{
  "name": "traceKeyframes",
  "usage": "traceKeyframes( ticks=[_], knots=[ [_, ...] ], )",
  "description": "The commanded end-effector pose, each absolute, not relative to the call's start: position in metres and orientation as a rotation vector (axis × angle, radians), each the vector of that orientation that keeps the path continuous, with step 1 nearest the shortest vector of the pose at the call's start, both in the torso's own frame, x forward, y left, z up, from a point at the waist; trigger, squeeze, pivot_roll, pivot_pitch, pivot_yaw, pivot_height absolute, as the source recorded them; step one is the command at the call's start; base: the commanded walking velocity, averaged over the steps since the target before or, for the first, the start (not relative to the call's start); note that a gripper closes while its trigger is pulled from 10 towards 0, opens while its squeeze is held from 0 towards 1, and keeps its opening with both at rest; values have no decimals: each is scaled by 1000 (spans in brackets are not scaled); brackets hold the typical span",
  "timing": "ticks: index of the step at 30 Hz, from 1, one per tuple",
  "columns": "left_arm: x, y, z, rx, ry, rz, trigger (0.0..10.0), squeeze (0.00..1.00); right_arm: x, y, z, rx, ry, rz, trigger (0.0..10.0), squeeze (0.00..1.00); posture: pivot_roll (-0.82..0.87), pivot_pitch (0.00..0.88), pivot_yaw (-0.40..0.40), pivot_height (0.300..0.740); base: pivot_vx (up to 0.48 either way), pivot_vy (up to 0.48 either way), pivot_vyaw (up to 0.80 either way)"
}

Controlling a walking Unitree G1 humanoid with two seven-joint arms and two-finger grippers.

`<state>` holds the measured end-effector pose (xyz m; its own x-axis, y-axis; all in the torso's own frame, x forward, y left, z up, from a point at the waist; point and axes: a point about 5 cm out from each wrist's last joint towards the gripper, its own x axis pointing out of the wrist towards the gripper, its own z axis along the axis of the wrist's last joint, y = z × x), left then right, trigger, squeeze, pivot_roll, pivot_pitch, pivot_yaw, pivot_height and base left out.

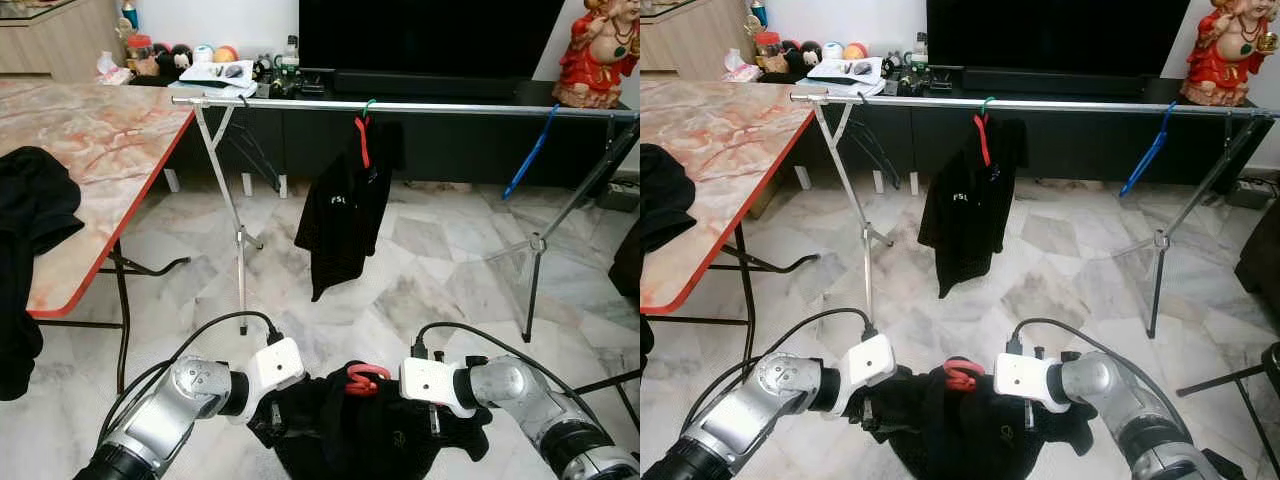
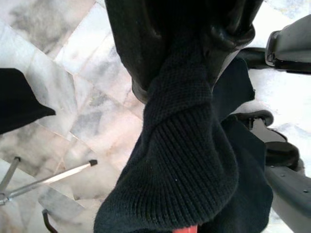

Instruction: Hang hanger

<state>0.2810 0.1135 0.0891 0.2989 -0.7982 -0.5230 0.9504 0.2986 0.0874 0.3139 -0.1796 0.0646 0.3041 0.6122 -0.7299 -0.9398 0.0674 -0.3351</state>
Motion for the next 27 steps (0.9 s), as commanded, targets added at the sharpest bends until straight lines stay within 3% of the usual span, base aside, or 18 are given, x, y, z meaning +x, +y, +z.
traceKeyframes(
  ticks=[1,27],
  knots=[
    [285,111,92,435,397,-1207,10000,0,319,-174,76,-895,389,1250,10000,0,1,66,-19,740,0,0,0],
    [282,77,88,421,332,-1258,10000,0,319,-156,90,-773,300,1343,10000,0,-11,77,-18,740,0,0,0]
  ],
)
